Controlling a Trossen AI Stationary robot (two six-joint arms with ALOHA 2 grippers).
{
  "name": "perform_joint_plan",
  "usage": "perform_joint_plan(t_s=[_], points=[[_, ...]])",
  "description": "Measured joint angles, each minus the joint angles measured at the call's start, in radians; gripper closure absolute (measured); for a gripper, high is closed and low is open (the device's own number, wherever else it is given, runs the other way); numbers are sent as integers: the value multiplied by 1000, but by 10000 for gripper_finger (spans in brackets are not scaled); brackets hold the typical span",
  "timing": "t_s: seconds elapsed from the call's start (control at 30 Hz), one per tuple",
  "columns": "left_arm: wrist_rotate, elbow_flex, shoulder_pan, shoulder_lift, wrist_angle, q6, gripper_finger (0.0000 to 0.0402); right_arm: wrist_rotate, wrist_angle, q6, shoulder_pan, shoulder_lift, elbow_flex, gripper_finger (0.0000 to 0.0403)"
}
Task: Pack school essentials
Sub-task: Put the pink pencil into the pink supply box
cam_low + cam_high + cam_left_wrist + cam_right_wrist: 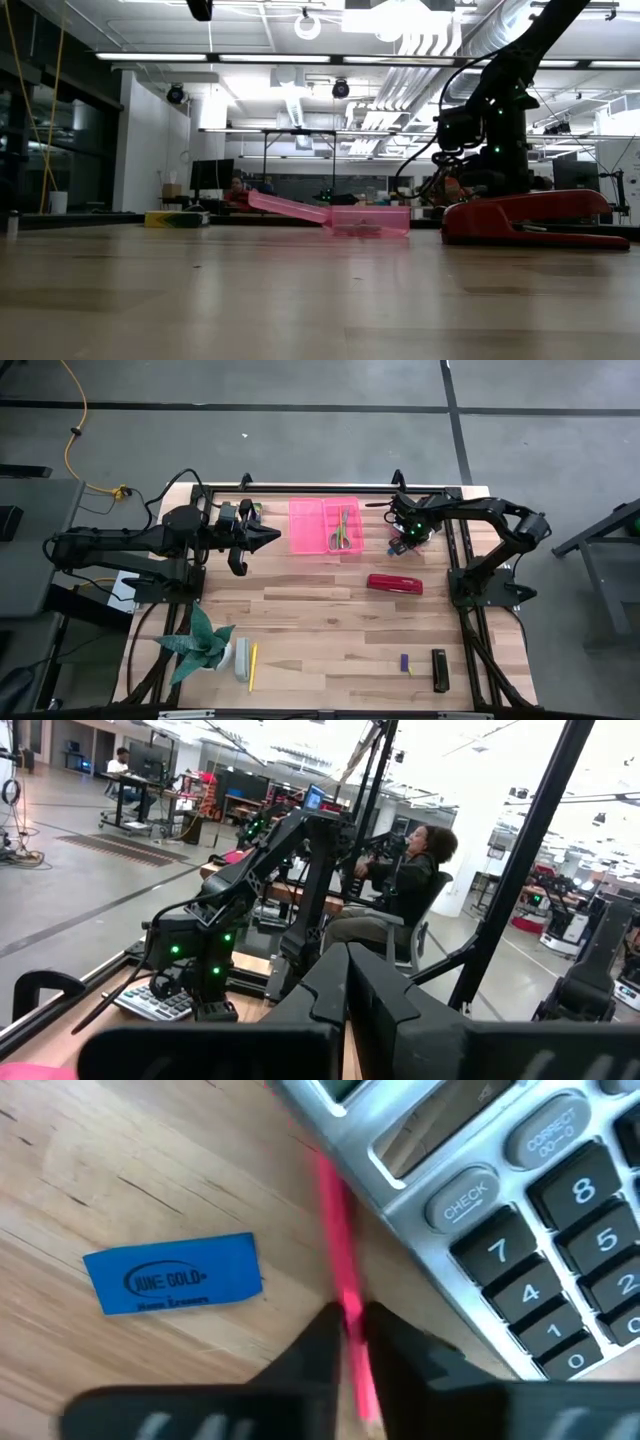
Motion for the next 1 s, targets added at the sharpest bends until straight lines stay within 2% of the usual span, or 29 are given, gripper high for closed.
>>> perform_joint_plan(t_s=[0.07, 0.3, 0.4, 0.8, 1.0], points=[[0, 0, 0, 0, 0, 0, 402, 1, -5, -4, 0, -6, 0, 393], [-2, 0, 0, 0, 0, 0, 402, -5, -65, -5, 18, -78, -9, 399], [-4, 0, 0, 0, 0, 0, 402, -44, -53, -7, 41, -138, -6, 400], [-4, 0, 0, 0, 0, 0, 402, -87, -52, 86, 169, -453, -6, 402], [-13, 0, 0, 0, 0, 1, 402, -80, 111, 170, 291, -640, -5, 402]])
